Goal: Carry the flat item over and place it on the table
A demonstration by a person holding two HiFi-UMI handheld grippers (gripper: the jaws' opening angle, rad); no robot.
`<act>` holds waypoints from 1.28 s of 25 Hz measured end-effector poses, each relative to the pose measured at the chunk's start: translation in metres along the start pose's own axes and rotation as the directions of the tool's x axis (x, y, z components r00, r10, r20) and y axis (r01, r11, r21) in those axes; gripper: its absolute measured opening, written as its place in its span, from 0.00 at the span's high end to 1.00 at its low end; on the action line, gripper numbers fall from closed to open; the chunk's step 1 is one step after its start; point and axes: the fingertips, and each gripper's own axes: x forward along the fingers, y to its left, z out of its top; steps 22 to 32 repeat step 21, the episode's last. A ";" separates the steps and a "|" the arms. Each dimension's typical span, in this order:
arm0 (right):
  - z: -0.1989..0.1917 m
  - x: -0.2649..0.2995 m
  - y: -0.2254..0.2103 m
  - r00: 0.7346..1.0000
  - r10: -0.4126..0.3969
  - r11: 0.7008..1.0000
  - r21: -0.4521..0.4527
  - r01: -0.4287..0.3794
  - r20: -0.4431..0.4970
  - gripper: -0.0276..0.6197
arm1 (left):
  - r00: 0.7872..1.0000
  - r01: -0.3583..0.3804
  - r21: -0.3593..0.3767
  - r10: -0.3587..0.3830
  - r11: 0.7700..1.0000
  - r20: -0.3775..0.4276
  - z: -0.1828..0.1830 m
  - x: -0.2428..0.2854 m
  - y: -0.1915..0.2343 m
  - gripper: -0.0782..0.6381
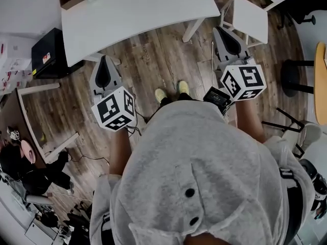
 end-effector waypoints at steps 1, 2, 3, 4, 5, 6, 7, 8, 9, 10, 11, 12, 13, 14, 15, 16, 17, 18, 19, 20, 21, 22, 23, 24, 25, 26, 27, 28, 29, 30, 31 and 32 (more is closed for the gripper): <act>-0.002 -0.004 -0.006 1.000 0.000 1.000 0.002 0.000 -0.001 0.91 | 1.000 0.000 -0.002 0.000 1.000 -0.003 -0.001 -0.001 -0.007 0.86; -0.003 -0.007 -0.012 1.000 -0.002 1.000 0.004 0.002 0.001 0.91 | 1.000 0.001 -0.003 -0.001 1.000 -0.008 -0.003 -0.001 -0.014 0.86; -0.003 -0.010 -0.018 1.000 -0.004 1.000 0.008 0.004 0.001 0.91 | 1.000 0.005 -0.004 -0.005 1.000 -0.014 -0.004 0.000 -0.020 0.86; -0.005 -0.012 -0.024 1.000 -0.007 1.000 0.013 0.007 0.000 0.91 | 1.000 0.009 -0.003 -0.009 1.000 -0.020 -0.006 0.001 -0.026 0.86; -0.006 -0.013 -0.028 1.000 -0.010 1.000 0.017 0.010 -0.004 0.91 | 1.000 0.013 -0.002 -0.013 1.000 -0.024 -0.006 0.002 -0.030 0.86; -0.007 -0.014 -0.032 1.000 -0.013 1.000 0.021 0.013 -0.007 0.91 | 0.999 0.018 -0.001 -0.018 1.000 -0.026 -0.005 0.004 -0.034 0.86; -0.006 -0.014 -0.035 1.000 -0.015 1.000 0.023 0.015 -0.007 0.91 | 0.999 0.024 -0.004 -0.024 1.000 -0.026 -0.003 0.006 -0.037 0.86; -0.005 -0.013 -0.038 1.000 -0.016 1.000 0.024 0.016 -0.005 0.91 | 0.999 0.030 -0.010 -0.030 0.999 -0.024 0.000 0.009 -0.040 0.86; -0.004 -0.013 -0.040 1.000 -0.016 1.000 0.025 0.016 -0.003 0.91 | 0.999 0.035 -0.017 -0.036 0.999 -0.021 0.002 0.011 -0.042 0.86; -0.004 -0.012 -0.041 1.000 -0.016 1.000 0.027 0.016 -0.001 0.91 | 0.999 0.038 -0.023 -0.039 0.999 -0.019 0.004 0.012 -0.044 0.86; -0.004 -0.011 -0.042 1.000 -0.015 1.000 0.027 0.015 0.000 0.91 | 0.999 0.039 -0.025 -0.039 0.999 -0.017 0.005 0.013 -0.046 0.86; -0.004 -0.011 -0.043 1.000 -0.012 1.000 0.028 0.012 0.001 0.91 | 0.999 0.038 -0.024 -0.039 0.999 -0.015 0.006 0.014 -0.047 0.86; -0.005 -0.011 -0.043 1.000 -0.010 1.000 0.027 0.010 0.003 0.91 | 0.999 0.038 -0.023 -0.038 0.999 -0.012 0.007 0.014 -0.048 0.86; -0.006 -0.011 -0.044 1.000 -0.007 1.000 0.026 0.007 0.004 0.91 | 0.999 0.038 -0.022 -0.038 0.999 -0.008 0.008 0.014 -0.049 0.86; -0.006 -0.010 -0.045 1.000 -0.006 1.000 0.026 0.006 0.004 0.91 | 0.999 0.037 -0.021 -0.037 0.999 -0.006 0.009 0.015 -0.050 0.86; -0.007 -0.010 -0.045 1.000 -0.004 1.000 0.026 0.004 0.004 0.91 | 0.999 0.035 -0.021 -0.035 0.999 -0.004 0.009 0.015 -0.051 0.86; -0.007 -0.010 -0.045 1.000 -0.003 1.000 0.027 0.002 0.004 0.91 | 0.999 0.033 -0.021 -0.033 0.999 -0.002 0.010 0.014 -0.051 0.86; -0.006 -0.009 -0.045 1.000 0.000 1.000 0.026 0.000 0.003 0.91 | 1.000 0.030 -0.023 -0.030 0.999 -0.001 0.010 0.014 -0.051 0.86; -0.006 -0.008 -0.045 1.000 0.003 1.000 0.024 -0.003 0.003 0.91 | 1.000 0.027 -0.024 -0.027 0.999 -0.001 0.011 0.014 -0.050 0.86; -0.006 -0.007 -0.045 1.000 0.006 1.000 0.021 -0.006 0.003 0.91 | 1.000 0.024 -0.025 -0.024 0.999 0.000 0.011 0.014 -0.050 0.86; -0.005 -0.006 -0.045 1.000 0.009 1.000 0.017 -0.009 0.003 0.91 | 1.000 0.020 -0.026 -0.020 0.999 0.000 0.011 0.014 -0.050 0.86; -0.005 -0.006 -0.045 1.000 0.009 1.000 0.017 -0.009 0.003 0.91 | 1.000 0.020 -0.026 -0.020 0.999 0.000 0.011 0.014 -0.050 0.86; -0.005 -0.006 -0.045 1.000 0.009 1.000 0.017 -0.009 0.003 0.91 | 1.000 0.020 -0.026 -0.020 0.999 0.000 0.011 0.014 -0.050 0.86; -0.005 -0.006 -0.045 1.000 0.009 1.000 0.017 -0.009 0.003 0.91 | 1.000 0.020 -0.026 -0.020 0.999 0.000 0.011 0.014 -0.050 0.86; -0.005 -0.006 -0.045 1.000 0.009 1.000 0.017 -0.009 0.003 0.91 | 1.000 0.020 -0.026 -0.020 0.999 0.000 0.011 0.014 -0.050 0.86; -0.005 -0.006 -0.045 1.000 0.009 1.000 0.017 -0.009 0.003 0.91 | 1.000 0.020 -0.026 -0.020 0.999 0.000 0.011 0.014 -0.050 0.86; -0.005 -0.006 -0.045 1.000 0.009 1.000 0.017 -0.009 0.003 0.91 | 1.000 0.020 -0.026 -0.020 0.999 0.000 0.011 0.014 -0.050 0.86; -0.005 -0.006 -0.045 1.000 0.009 1.000 0.017 -0.009 0.003 0.91 | 1.000 0.020 -0.026 -0.020 0.999 0.000 0.011 0.014 -0.050 0.86; -0.005 -0.006 -0.045 1.000 0.009 1.000 0.017 -0.009 0.003 0.91 | 1.000 0.020 -0.026 -0.020 0.999 0.000 0.011 0.014 -0.050 0.86; -0.005 -0.006 -0.045 1.000 0.009 1.000 0.017 -0.009 0.003 0.91 | 1.000 0.020 -0.026 -0.020 0.999 0.000 0.011 0.014 -0.050 0.86; -0.005 -0.006 -0.045 1.000 0.009 1.000 0.017 -0.009 0.003 0.91 | 1.000 0.020 -0.026 -0.020 0.999 0.000 0.011 0.014 -0.050 0.86; -0.005 -0.006 -0.045 1.000 0.009 1.000 0.017 -0.009 0.003 0.91 | 1.000 0.020 -0.026 -0.020 0.999 0.000 0.011 0.014 -0.050 0.86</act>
